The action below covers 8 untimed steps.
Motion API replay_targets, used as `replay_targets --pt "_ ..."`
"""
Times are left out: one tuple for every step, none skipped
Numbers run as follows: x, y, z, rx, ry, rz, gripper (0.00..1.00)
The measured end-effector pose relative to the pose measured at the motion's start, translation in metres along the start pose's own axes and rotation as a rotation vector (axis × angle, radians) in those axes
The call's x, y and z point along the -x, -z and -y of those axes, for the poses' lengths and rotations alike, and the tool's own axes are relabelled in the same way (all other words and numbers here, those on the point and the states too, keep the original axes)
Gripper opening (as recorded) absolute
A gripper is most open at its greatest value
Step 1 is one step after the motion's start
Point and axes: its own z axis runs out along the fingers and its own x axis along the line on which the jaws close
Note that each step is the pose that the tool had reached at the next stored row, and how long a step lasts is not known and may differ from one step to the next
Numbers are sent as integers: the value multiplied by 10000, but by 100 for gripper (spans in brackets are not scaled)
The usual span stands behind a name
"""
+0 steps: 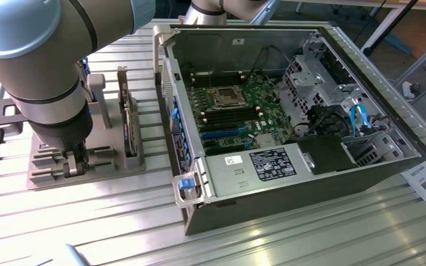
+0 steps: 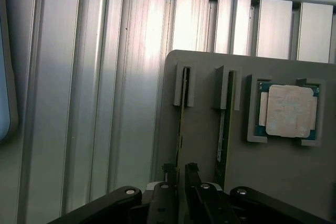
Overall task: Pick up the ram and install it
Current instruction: 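Pick up the ram and move it above insertion slot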
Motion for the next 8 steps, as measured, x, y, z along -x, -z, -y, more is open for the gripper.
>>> replay_targets --pt "0 0 0 1 -1 0 22" --pt "0 0 0 0 -1 0 22" --pt "-4 -1 -1 1 -2 0 22" --pt "-8 -1 -1 0 -1 0 22" --pt "-15 -1 -1 1 0 -1 22" --pt "-21 -1 -2 0 0 0 22" --pt "-27 0 -3 2 -2 -1 22" --pt "-28 -2 -2 0 -1 1 22"
